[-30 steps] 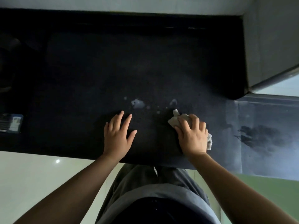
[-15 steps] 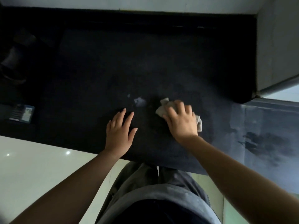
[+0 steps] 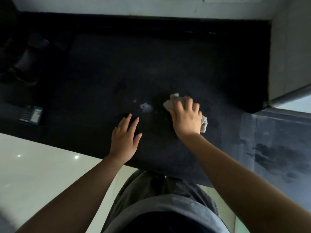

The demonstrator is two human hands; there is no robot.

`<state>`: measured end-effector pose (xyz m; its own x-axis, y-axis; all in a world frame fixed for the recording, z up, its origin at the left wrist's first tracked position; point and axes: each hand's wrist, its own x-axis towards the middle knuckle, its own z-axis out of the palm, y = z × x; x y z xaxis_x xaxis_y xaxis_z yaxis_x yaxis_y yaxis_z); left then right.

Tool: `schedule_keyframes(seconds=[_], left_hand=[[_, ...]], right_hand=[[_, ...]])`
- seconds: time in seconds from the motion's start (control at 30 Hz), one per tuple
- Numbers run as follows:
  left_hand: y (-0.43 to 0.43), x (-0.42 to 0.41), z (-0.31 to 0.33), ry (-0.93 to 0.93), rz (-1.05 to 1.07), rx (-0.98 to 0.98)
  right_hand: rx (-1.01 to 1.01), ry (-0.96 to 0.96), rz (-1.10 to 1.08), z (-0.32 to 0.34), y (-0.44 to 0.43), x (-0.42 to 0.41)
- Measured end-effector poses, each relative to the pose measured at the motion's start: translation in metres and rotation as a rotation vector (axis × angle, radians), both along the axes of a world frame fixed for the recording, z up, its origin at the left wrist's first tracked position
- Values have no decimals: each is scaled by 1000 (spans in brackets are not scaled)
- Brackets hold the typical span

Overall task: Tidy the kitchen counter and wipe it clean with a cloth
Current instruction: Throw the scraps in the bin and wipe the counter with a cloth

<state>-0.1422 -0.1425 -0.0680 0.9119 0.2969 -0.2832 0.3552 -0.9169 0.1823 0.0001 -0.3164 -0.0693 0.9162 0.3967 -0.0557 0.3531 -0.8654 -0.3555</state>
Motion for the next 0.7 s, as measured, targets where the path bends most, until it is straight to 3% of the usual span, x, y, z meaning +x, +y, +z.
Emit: schedule_keyframes(seconds=[0.13,0.27,0.37,0.53,0.7], left_hand=[[-3,-2,-3,-41,31,-44],[-1,-3,-3,-52,43,-68],[1,-1,-1,-68,33,-76],[21,2,11,-155,29,-197],[89,7,12,-174,-102,-75]], right_hand=[[60,-51,165,-3,-41,-20],[76,-74,46,-5,-47,-10],[84,58,-147,4,-14,-6],[62,50,-1,6,0,-42],[53,9,-394,4,21,-38]])
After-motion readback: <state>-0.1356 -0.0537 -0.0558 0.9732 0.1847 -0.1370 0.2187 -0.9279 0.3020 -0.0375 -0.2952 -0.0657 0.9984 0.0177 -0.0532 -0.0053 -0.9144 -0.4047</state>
